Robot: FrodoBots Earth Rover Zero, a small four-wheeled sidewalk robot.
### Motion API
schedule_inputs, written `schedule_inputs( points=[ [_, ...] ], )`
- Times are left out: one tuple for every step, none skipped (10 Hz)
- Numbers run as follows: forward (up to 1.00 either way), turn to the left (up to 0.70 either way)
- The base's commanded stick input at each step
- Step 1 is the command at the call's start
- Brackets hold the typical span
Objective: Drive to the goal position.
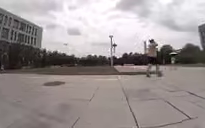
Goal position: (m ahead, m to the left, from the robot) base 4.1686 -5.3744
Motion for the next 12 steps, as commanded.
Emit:
schedule_inputs(
  points=[
    [1.0,-0.4],
    [1.0,-0.4],
    [1.0,-0.4],
    [1.0,-0.4],
    [1.0,-0.4],
    [1.0,-0.4],
    [1.0,-0.4],
    [1.0,-0.4],
    [1.0,-0.4],
    [1.0,-0.4],
    [1.0,-0.4],
    [1.0,-0.4]
  ],
)
